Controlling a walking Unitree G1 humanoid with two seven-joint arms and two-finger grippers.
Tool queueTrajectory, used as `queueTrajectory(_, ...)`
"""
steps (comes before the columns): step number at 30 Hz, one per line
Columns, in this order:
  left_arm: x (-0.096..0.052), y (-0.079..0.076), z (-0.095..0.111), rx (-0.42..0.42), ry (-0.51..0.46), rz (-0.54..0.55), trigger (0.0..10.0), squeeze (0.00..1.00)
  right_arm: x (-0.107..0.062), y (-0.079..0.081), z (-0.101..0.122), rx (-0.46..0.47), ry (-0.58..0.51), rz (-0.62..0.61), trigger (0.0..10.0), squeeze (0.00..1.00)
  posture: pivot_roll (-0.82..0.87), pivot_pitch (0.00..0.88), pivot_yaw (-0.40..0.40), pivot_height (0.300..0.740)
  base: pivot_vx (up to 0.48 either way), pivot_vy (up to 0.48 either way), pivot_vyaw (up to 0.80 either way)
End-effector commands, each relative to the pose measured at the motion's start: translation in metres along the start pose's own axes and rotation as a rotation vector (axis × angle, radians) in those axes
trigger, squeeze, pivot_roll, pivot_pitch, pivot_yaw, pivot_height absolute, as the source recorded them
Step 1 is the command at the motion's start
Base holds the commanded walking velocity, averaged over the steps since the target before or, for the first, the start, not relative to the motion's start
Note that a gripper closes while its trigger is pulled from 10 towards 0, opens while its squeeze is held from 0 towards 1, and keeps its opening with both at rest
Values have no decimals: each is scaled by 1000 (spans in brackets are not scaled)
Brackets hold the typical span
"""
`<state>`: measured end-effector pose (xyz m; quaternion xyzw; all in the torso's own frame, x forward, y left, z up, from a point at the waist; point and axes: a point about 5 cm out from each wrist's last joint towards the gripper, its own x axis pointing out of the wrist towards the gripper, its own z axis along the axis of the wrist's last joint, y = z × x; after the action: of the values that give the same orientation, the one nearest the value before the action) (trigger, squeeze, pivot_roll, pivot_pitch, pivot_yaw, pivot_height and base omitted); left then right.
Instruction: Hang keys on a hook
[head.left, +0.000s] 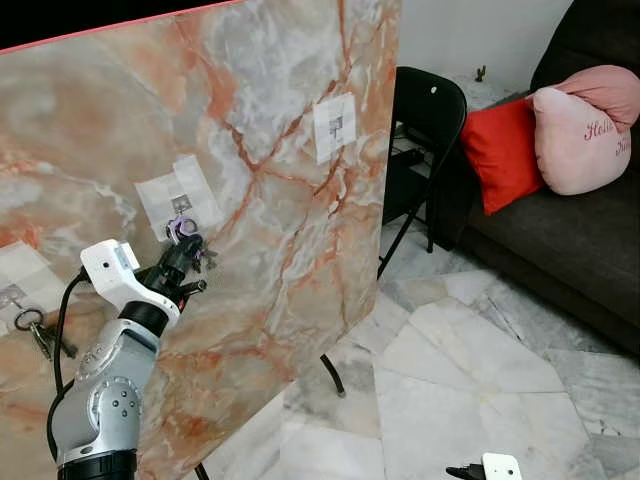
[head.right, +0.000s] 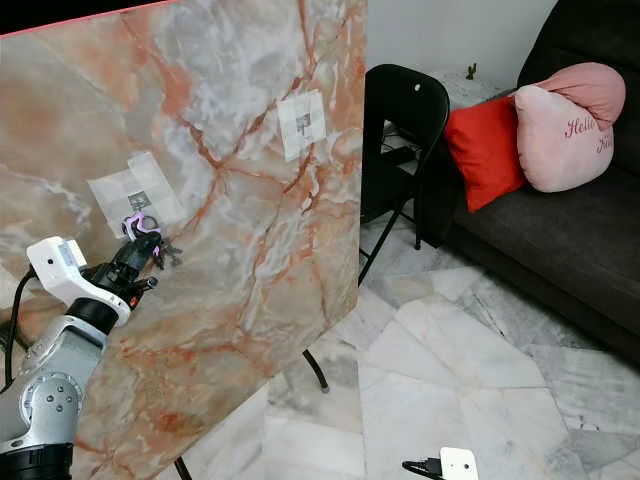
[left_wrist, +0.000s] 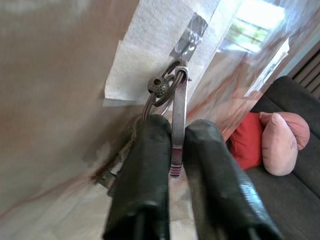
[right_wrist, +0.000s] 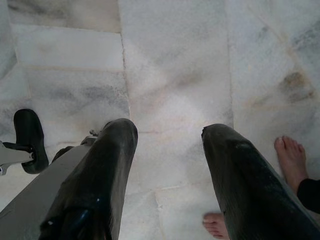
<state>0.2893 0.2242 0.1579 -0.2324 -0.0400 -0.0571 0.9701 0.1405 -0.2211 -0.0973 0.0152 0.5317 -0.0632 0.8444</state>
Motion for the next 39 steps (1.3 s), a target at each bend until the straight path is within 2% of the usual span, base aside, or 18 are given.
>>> queueTrajectory(1, -1, 1, -2, 10, 24, -5, 10000, 1000, 0, 0, 0, 7, -3, -3, 10000, 0, 72, 0, -22, 740, 0, 0, 0)
queueTrajectory(10, -3, -1, -1, 13, 15, -31, 10000, 1000, 0, 0, 0, 7, -3, -4, 10000, 0, 74, 0, -23, 740, 0, 0, 0)
queueTrajectory(17, -13, -1, -12, 67, 89, -92, 10000, 1000, 0, 0, -1, 13, -7, -5, 10000, 0, 72, 0, -20, 740, 0, 0, 0)
queueTrajectory(19, -23, 10, -22, 131, 157, -78, 10000, 1000, 0, 0, -1, 13, -6, -5, 10000, 0, 72, 0, -20, 740, 0, 0, 0)
queueTrajectory(20, -31, 20, -29, 182, 210, -55, 10000, 1000, 0, 0, -1, 13, -5, -5, 10000, 0, 75, 0, -20, 740, 0, 0, 0)
queueTrajectory(24, -51, 46, -49, 267, 331, 28, 10000, 1000, 0, 0, -1, 11, -4, -5, 10000, 0, 80, 0, -21, 740, 0, 0, 0)
queueTrajectory(25, -55, 52, -54, 300, 361, 50, 10000, 867, 0, 0, -1, 11, -4, -4, 10000, 0, 81, 0, -23, 740, 0, 0, 0)
queueTrajectory(26, -61, 62, -62, 313, 403, 92, 10000, 0, 0, 0, -1, 10, -3, -4, 10000, 0, 84, 0, -23, 740, 0, 0, 0)
queueTrajectory(28, -69, 71, -72, 319, 443, 133, 10000, 0, 0, 0, 0, 9, -3, -3, 10000, 0, 84, 0, -23, 740, 0, 0, 0)
queueTrajectory(30, -80, 86, -88, 363, 519, 196, 10000, 0, 0, 0, 0, 10, -5, -3, 10000, 0, 83, 0, -21, 740, 0, 0, 0)
queueTrajectory(31, -80, 86, -88, 363, 519, 196, 10000, 0, 0, 0, 0, 10, -5, -3, 10000, 0, 83, 0, -21, 740, 0, 0, 0)
queueTrajectory(33, -99, 104, -116, 431, 664, 275, 10000, 0, 0, 0, 0, 16, -6, -2, 10000, 0, 78, 0, -16, 740, 0, 0, 0)
queueTrajectory(37, -116, 112, -139, 483, 799, 286, 10000, 0, 0, 1, -1, 27, -6, -4, 10000, 0, 77, 0, -15, 740, 0, 0, 0)
queueTrajectory(39, -131, 116, -157, 578, 928, 276, 10000, 0, 0, 2, -1, 28, -5, -4, 10000, 0, 72, 0, -8, 740, 0, 0, 0)
